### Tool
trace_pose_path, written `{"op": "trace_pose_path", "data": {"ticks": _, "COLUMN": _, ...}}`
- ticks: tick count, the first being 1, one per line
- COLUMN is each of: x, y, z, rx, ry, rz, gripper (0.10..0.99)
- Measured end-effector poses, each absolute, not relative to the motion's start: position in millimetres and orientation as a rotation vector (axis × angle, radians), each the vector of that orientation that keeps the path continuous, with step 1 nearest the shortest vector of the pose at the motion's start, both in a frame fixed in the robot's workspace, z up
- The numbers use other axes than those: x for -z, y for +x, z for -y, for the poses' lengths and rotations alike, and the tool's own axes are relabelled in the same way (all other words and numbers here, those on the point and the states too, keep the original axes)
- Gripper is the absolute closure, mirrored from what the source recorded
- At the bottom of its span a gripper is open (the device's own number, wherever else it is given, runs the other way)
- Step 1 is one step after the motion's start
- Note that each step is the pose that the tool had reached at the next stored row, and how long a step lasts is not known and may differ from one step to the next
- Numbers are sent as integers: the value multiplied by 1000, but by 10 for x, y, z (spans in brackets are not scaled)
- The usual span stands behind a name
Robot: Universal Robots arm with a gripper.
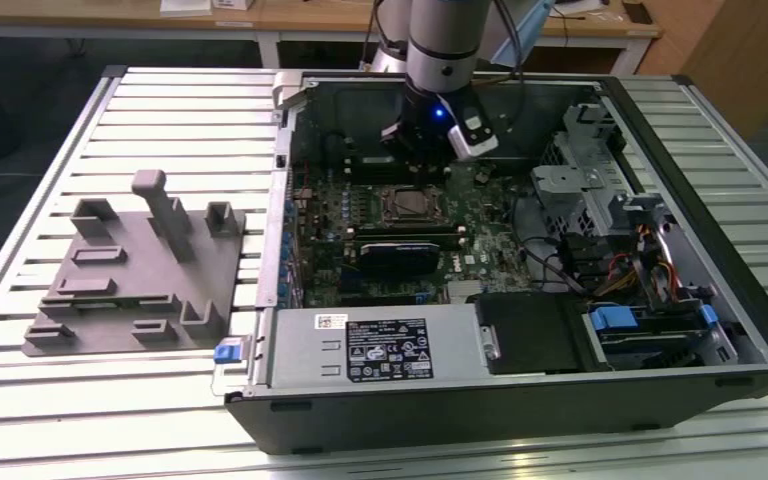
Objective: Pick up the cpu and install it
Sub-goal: 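Install the first cpu locking lever, then install the second cpu locking lever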
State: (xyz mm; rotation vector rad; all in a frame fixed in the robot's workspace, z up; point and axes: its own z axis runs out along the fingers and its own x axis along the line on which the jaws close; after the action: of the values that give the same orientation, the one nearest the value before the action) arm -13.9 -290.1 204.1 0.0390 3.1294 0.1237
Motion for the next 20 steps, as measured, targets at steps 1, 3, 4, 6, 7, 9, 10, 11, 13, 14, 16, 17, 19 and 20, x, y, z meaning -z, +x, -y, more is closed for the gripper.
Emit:
{"op": "trace_pose_path", "data": {"ticks": 1, "x": -2061, "y": -139, "z": 2901, "rx": -124, "ry": 39, "rz": -3129, "gripper": 980}}
{"op": "trace_pose_path", "data": {"ticks": 3, "x": -2070, "y": -139, "z": 2903, "rx": -124, "ry": 39, "rz": -3129, "gripper": 980}}
{"op": "trace_pose_path", "data": {"ticks": 4, "x": -2071, "y": -139, "z": 2910, "rx": -124, "ry": 39, "rz": -3129, "gripper": 980}}
{"op": "trace_pose_path", "data": {"ticks": 6, "x": -2071, "y": -139, "z": 2937, "rx": -124, "ry": 39, "rz": -3129, "gripper": 980}}
{"op": "trace_pose_path", "data": {"ticks": 7, "x": -2071, "y": -139, "z": 2939, "rx": -124, "ry": 39, "rz": -3129, "gripper": 980}}
{"op": "trace_pose_path", "data": {"ticks": 9, "x": -2071, "y": -139, "z": 2944, "rx": -124, "ry": 39, "rz": -3129, "gripper": 980}}
{"op": "trace_pose_path", "data": {"ticks": 10, "x": -2071, "y": -139, "z": 2945, "rx": -124, "ry": 39, "rz": -3129, "gripper": 980}}
{"op": "trace_pose_path", "data": {"ticks": 11, "x": -2071, "y": -139, "z": 2947, "rx": -124, "ry": 39, "rz": -3129, "gripper": 980}}
{"op": "trace_pose_path", "data": {"ticks": 13, "x": -2071, "y": -139, "z": 2953, "rx": -124, "ry": 39, "rz": -3129, "gripper": 980}}
{"op": "trace_pose_path", "data": {"ticks": 14, "x": -2071, "y": -139, "z": 2955, "rx": -124, "ry": 39, "rz": -3129, "gripper": 980}}
{"op": "trace_pose_path", "data": {"ticks": 16, "x": -2071, "y": -139, "z": 2960, "rx": -124, "ry": 39, "rz": -3129, "gripper": 980}}
{"op": "trace_pose_path", "data": {"ticks": 17, "x": -2071, "y": -139, "z": 2963, "rx": -124, "ry": 39, "rz": -3129, "gripper": 980}}
{"op": "trace_pose_path", "data": {"ticks": 19, "x": -2071, "y": -139, "z": 2969, "rx": -124, "ry": 39, "rz": -3129, "gripper": 980}}
{"op": "trace_pose_path", "data": {"ticks": 20, "x": -2071, "y": -139, "z": 2972, "rx": -124, "ry": 39, "rz": -3129, "gripper": 980}}
